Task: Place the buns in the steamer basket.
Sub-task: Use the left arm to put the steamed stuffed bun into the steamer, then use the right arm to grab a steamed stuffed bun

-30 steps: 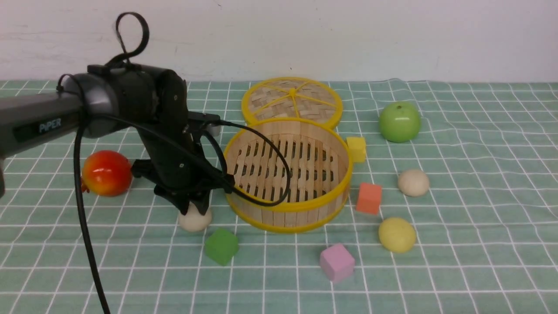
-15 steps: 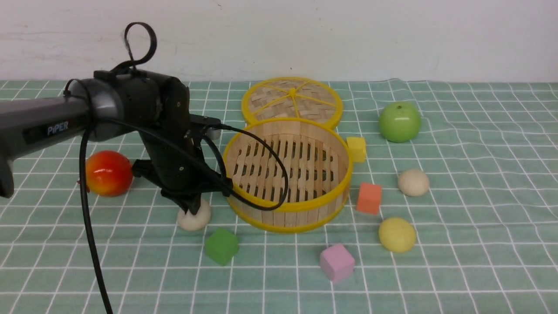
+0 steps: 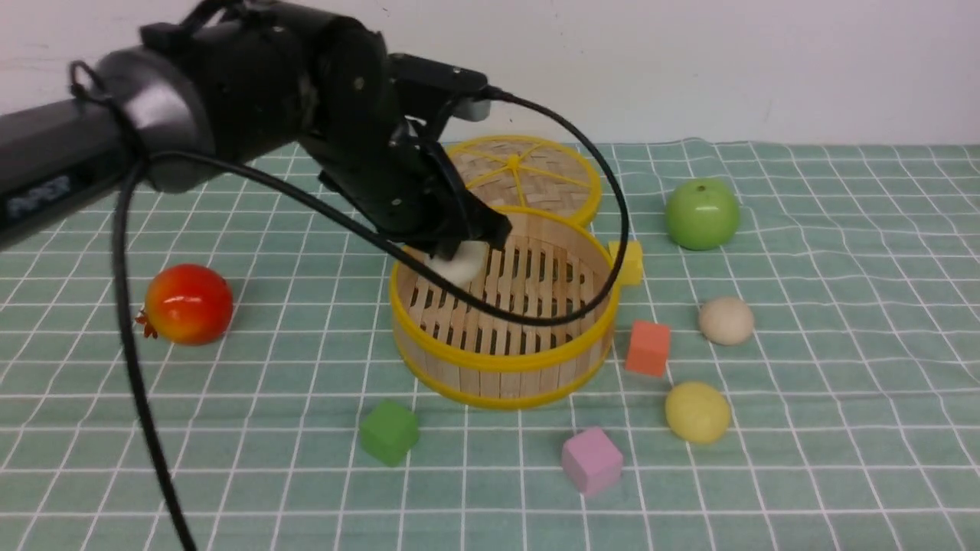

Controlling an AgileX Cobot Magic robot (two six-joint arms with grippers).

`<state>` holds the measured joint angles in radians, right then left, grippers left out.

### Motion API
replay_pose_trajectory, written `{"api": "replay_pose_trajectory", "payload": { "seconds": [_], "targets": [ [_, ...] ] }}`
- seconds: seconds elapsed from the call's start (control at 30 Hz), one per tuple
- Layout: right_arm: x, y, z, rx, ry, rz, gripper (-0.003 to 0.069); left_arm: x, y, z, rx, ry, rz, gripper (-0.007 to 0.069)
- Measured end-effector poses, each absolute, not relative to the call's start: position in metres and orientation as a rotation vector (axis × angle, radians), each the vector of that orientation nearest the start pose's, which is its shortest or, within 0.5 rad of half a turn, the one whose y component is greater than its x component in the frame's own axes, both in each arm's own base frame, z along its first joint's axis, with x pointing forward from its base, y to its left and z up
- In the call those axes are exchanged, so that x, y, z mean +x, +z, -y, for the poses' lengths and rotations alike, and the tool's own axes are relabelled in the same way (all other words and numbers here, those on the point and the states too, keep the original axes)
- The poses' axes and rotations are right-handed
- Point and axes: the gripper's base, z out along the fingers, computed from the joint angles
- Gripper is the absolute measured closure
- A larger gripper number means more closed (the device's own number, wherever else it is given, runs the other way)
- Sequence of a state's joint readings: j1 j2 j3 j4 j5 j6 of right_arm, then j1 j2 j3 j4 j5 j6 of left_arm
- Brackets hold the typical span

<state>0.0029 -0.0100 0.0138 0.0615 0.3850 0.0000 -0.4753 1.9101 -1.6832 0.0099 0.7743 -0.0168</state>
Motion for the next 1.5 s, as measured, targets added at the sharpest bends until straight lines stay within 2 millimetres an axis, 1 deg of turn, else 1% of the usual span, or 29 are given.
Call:
{"api": "replay_pose_trajectory", "payload": {
  "seconds": [0.1, 0.13, 0.2, 0.27, 0.33, 0.37, 0.43, 0.47, 0.53, 0.6, 0.63, 0.67, 0.7, 0.73, 0.77, 0.8, 0.83, 0.87, 0.9, 0.93, 0.97, 1.0, 1.07, 1.13, 1.2, 1.3, 1.37, 1.4, 1.5],
  "targets": [
    [0.052, 0.175, -0.002, 0.035, 0.063, -1.872, 0.0419, 0.409, 0.266, 0.207, 0.584, -0.169, -2.424, 0.0628],
    [0.052, 0.175, -0.002, 0.035, 0.063, -1.872, 0.0419, 0.410, 0.264, 0.207, 0.584, -0.169, -2.425, 0.0627],
    [0.052, 0.175, -0.002, 0.035, 0.063, -1.872, 0.0419, 0.420, 0.243, 0.212, 0.595, -0.161, -2.441, 0.0606],
    [0.052, 0.175, -0.002, 0.035, 0.063, -1.872, 0.0419, 0.428, 0.222, 0.216, 0.605, -0.151, -2.477, 0.0552],
    [0.052, 0.175, -0.002, 0.035, 0.063, -1.872, 0.0419, 0.430, 0.217, 0.217, 0.606, -0.148, -2.489, 0.0503],
    [0.052, 0.175, -0.002, 0.035, 0.063, -1.872, 0.0419, 0.431, 0.214, 0.217, 0.598, -0.143, -2.507, 0.0435],
    [0.052, 0.175, -0.002, 0.035, 0.063, -1.872, 0.0419, 0.430, 0.218, 0.216, 0.576, -0.135, -2.520, 0.0341],
    [0.052, 0.175, -0.002, 0.035, 0.063, -1.872, 0.0419, 0.430, 0.219, 0.216, 0.567, -0.135, -2.526, 0.0332],
    [0.052, 0.175, -0.002, 0.035, 0.063, -1.872, 0.0419, 0.426, 0.233, 0.214, 0.519, -0.135, -2.544, 0.0239],
    [0.052, 0.175, -0.002, 0.035, 0.063, -1.872, 0.0419, 0.422, 0.250, 0.211, 0.487, -0.141, -2.544, 0.0186],
    [0.052, 0.175, -0.002, 0.035, 0.063, -1.872, 0.0419, 0.413, 0.276, 0.206, 0.450, -0.153, -2.530, 0.0155],
    [0.052, 0.175, -0.002, 0.035, 0.063, -1.872, 0.0419, 0.409, 0.286, 0.204, 0.439, -0.157, -2.527, 0.0148],
    [0.052, 0.175, -0.002, 0.035, 0.063, -1.872, 0.0419, 0.398, 0.312, 0.199, 0.423, -0.173, -2.497, 0.0148],
    [0.052, 0.175, -0.002, 0.035, 0.063, -1.872, 0.0419, 0.396, 0.315, 0.198, 0.419, -0.178, -2.493, 0.0152],
    [0.052, 0.175, -0.002, 0.035, 0.063, -1.872, 0.0419, 0.381, 0.340, 0.192, 0.401, -0.212, -2.465, 0.0176],
    [0.052, 0.175, -0.002, 0.035, 0.063, -1.872, 0.0419, 0.379, 0.344, 0.190, 0.400, -0.215, -2.459, 0.0182],
    [0.052, 0.175, -0.002, 0.035, 0.063, -1.872, 0.0419, 0.356, 0.373, 0.181, 0.388, -0.278, -2.397, 0.0246],
    [0.052, 0.175, -0.002, 0.035, 0.063, -1.872, 0.0419, 0.341, 0.385, 0.176, 0.396, -0.316, -2.361, 0.0293],
    [0.052, 0.175, -0.002, 0.035, 0.063, -1.872, 0.0419, 0.335, 0.390, 0.174, 0.400, -0.332, -2.345, 0.0314],
    [0.052, 0.175, -0.002, 0.035, 0.063, -1.872, 0.0419, 0.314, 0.397, 0.167, 0.413, -0.385, -2.301, 0.0388],
    [0.052, 0.175, -0.002, 0.035, 0.063, -1.872, 0.0419, 0.311, 0.398, 0.166, 0.412, -0.401, -2.295, 0.0399],
    [0.052, 0.175, -0.002, 0.035, 0.063, -1.872, 0.0419, 0.285, 0.410, 0.156, 0.423, -0.447, -2.225, 0.0473],
    [0.052, 0.175, -0.002, 0.035, 0.063, -1.872, 0.0419, 0.258, 0.405, 0.146, 0.430, -0.507, -2.165, 0.0568],
    [0.052, 0.175, -0.002, 0.035, 0.063, -1.872, 0.0419, 0.231, 0.392, 0.135, 0.422, -0.557, -2.124, 0.0634],
    [0.052, 0.175, -0.002, 0.035, 0.063, -1.872, 0.0419, 0.201, 0.383, 0.121, 0.413, -0.588, -2.035, 0.0638],
    [0.052, 0.175, -0.002, 0.035, 0.063, -1.872, 0.0419, 0.164, 0.356, 0.102, 0.407, -0.598, -1.952, 0.0638],
    [0.052, 0.175, -0.002, 0.035, 0.063, -1.872, 0.0419, 0.139, 0.345, 0.088, 0.408, -0.593, -1.871, 0.0638],
    [0.052, 0.175, -0.002, 0.034, 0.062, -1.872, 0.0419, 0.127, 0.335, 0.082, 0.403, -0.593, -1.842, 0.0638],
    [0.053, 0.175, -0.002, 0.041, 0.067, -1.859, 0.0419, 0.098, 0.321, 0.067, 0.371, -0.618, -1.748, 0.0638]
  ]
}}
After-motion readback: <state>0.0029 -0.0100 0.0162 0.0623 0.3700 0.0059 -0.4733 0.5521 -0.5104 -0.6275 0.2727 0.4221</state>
